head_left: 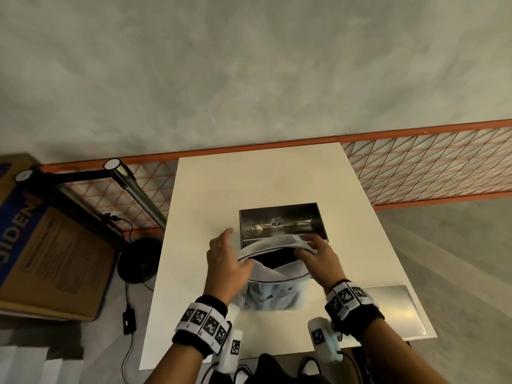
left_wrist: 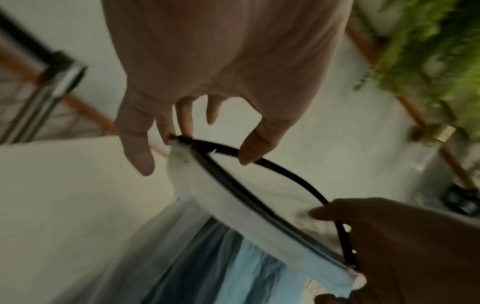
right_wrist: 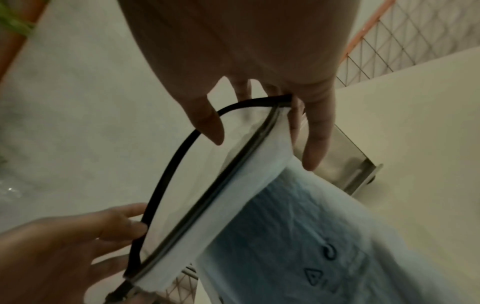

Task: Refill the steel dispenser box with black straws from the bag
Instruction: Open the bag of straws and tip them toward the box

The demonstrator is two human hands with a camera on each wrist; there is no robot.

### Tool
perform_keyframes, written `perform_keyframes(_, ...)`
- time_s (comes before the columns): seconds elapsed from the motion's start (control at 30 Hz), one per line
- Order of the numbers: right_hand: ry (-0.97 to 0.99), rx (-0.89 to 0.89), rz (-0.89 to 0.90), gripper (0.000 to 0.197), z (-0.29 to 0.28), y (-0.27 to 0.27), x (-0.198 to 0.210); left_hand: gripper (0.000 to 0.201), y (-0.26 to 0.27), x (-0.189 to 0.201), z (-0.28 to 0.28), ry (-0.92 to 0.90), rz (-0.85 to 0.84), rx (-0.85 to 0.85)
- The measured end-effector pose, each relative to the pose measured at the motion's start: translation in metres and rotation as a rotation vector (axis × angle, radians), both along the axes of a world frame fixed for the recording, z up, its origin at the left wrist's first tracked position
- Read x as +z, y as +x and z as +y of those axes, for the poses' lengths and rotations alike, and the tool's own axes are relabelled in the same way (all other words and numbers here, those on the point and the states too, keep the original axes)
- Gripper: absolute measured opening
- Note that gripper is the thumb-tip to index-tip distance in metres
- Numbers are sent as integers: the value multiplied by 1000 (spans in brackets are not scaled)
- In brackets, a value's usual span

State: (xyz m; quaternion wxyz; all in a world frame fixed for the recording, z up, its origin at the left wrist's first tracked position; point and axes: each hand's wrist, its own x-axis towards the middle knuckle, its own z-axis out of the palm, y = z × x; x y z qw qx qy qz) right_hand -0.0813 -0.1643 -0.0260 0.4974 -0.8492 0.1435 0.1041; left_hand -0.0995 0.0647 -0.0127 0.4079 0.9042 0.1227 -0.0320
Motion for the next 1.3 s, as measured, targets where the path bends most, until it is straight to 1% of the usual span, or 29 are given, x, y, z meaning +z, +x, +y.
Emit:
perform_keyframes(0.03, 15, -35, 32, 29, 2, 4, 0, 74, 2, 1, -5, 17, -7, -48)
perform_keyframes(0.07, 75, -85, 58, 19, 4, 6, 2, 67, 4, 1, -9, 2, 7, -80)
perform_keyframes(0.1, 182, -148, 85, 12, 5, 8, 4, 58, 7, -2, -13, -36, 29, -90)
perform_keyframes(0.17, 464, -268, 197, 11, 9, 8, 10, 37, 10, -10, -18, -119, 73, -66)
perform_keyframes(0.2, 616, -322, 261, 11, 9, 8, 10, 30, 10, -14, -19, -199, 95, -19)
perform_keyframes(0.27, 823, -431, 353, 18, 8, 6, 4, 33, 12, -20, -21, -458, 188, 129)
perform_keyframes(0.33, 888, -491, 418, 29, 8, 5, -7, 36, 12, -21, -24, -732, 306, 276)
perform_keyframes(0.37, 883, -495, 440, 28, 10, 2, -7, 37, 12, -20, -24, -842, 343, 326)
perform_keyframes(0.43, 802, -470, 461, 17, 11, -2, -12, 35, 14, -20, -20, -946, 403, 398)
perform_keyframes(0.5, 671, -413, 438, 20, 7, -5, -19, 26, 15, -22, -16, -942, 466, 432)
perform_keyframes(0.53, 611, -367, 398, 18, 6, -6, -22, 19, 14, -21, -15, -932, 493, 425)
perform_keyframes(0.57, 558, -304, 326, 16, 4, -6, -25, 16, 13, -20, -15, -925, 511, 396)
perform_keyframes(0.6, 515, -216, 235, 16, 2, -4, -25, 17, 13, -20, -15, -903, 517, 355)
perform_keyframes(0.67, 452, -41, 99, 12, 2, -3, -24, 11, 10, -19, -17, -871, 498, 292)
perform_keyframes(0.7, 417, 32, 83, 17, 4, -4, -21, 12, 9, -19, -17, -865, 487, 260)
perform_keyframes(0.77, 389, 100, 93, 27, 7, -5, -21, 32, 9, -24, -18, -859, 483, 217)
perform_keyframes(0.8, 398, 77, 106, 32, 8, -5, -20, 36, 8, -21, -19, -863, 478, 204)
perform_keyframes(0.87, 448, -8, 121, 39, 8, -5, -22, 28, 9, -20, -17, -868, 492, 199)
perform_keyframes(0.9, 492, -46, 135, 38, 7, -5, -22, 25, 9, -19, -17, -886, 517, 204)
perform_keyframes(0.97, 561, -128, 198, 29, 6, -6, -24, 25, 8, -19, -15, -929, 551, 232)
perform_keyframes(1.03, 507, -172, 273, 20, 5, -7, -29, 20, 6, -19, -16, -961, 590, 260)
perform_keyframes(1.07, 451, -166, 290, 22, 5, -7, -33, 19, 5, -23, -16, -984, 598, 290)
perform_keyframes(1.1, 394, -166, 300, 21, 4, -7, -35, 19, 4, -23, -16, -989, 597, 330)
perform_keyframes(1.13, 383, -191, 307, 15, 3, -6, -37, 19, 4, -24, -16, -981, 571, 362)
perform_keyframes(1.17, 384, -228, 291, 6, 2, -4, -41, 18, 5, -25, -17, -937, 527, 360)
perform_keyframes(1.2, 381, -271, 255, 11, 0, -1, -46, 16, 6, -27, -18, -893, 469, 334)
perform_keyframes(1.23, 394, -303, 219, 17, -3, 2, -53, 13, 6, -27, -19, -819, 414, 292)
perform_keyframes(1.27, 414, -318, 191, 19, -6, 5, -58, 12, 7, -27, -20, -738, 372, 251)
perform_keyframes(1.3, 429, -326, 170, 18, -7, 5, -59, 16, 8, -25, -20, -647, 342, 201)
